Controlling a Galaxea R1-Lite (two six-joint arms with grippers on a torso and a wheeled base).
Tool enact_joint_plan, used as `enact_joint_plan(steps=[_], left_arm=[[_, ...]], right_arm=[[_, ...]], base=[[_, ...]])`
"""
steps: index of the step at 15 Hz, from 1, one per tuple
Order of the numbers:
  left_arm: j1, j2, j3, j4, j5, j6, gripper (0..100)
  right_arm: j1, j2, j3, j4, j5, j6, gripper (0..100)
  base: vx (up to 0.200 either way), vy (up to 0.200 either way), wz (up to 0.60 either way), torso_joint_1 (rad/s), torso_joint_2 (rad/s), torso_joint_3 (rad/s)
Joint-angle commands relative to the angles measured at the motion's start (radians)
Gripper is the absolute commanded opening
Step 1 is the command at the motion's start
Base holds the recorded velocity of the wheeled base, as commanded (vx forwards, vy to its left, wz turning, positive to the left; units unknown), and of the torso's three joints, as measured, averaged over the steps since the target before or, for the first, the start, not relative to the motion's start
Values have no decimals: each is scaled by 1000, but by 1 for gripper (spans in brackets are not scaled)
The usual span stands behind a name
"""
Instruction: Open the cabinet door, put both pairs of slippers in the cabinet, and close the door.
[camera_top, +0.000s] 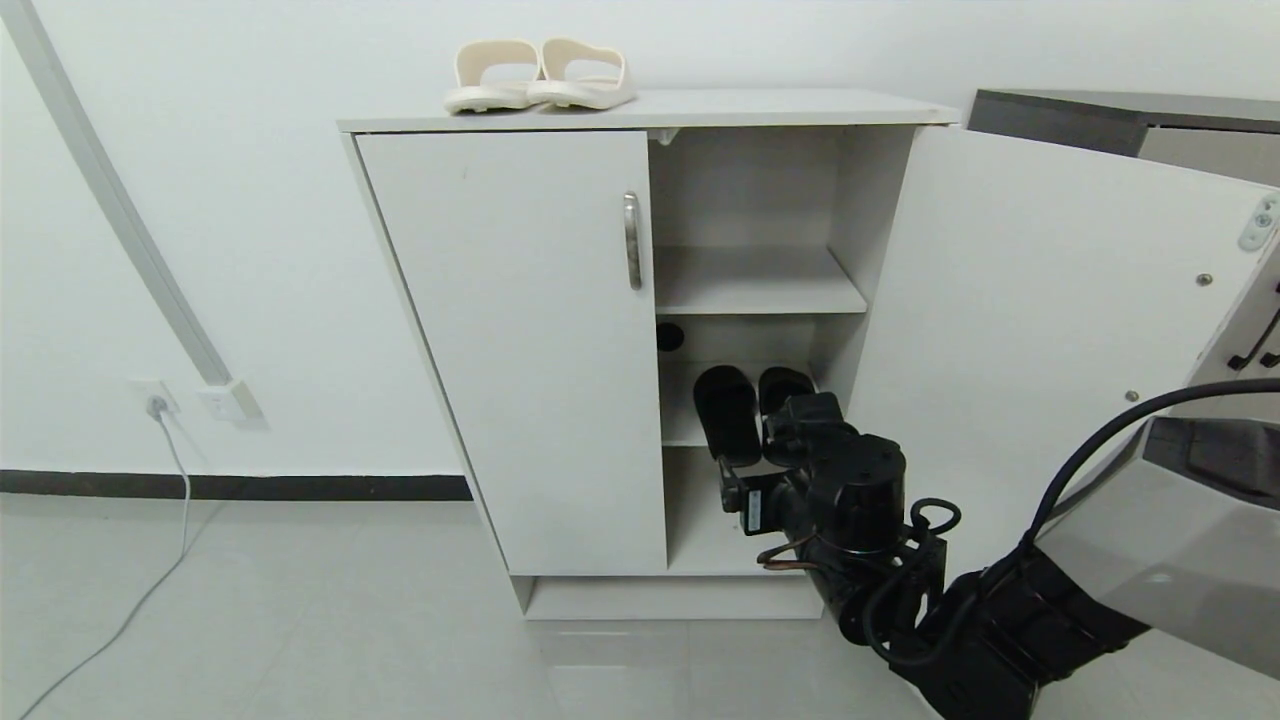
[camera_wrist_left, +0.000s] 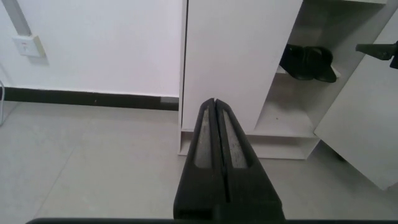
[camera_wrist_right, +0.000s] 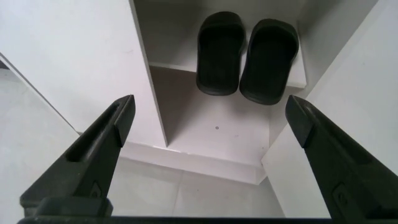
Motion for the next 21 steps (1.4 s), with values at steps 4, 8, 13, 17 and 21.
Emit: enact_joint_plan(steps=[4,8,13,17,21], left_arm=[[0,1,0,-1,0,0,0],[0,1,1,-1,2,0,0],[2,1,0,-1,2,0,0],[0,1,0,-1,2,-2,0],[0,1,1,-1,2,-2,0]], right_arm=[[0,10,0,-17,0,-1,100],[0,10,2,-22,-2,-3,100],[0,10,3,-22,-2,-3,100],[0,10,5,-22,-2,-3,100],[0,10,9,-23,-2,-4,100]], base=[[0,0,0,0,0,0],[0,150,0,4,-1,2],[0,200,0,3,2,3],[0,200,0,0,2,4],[0,200,0,2,2,2]])
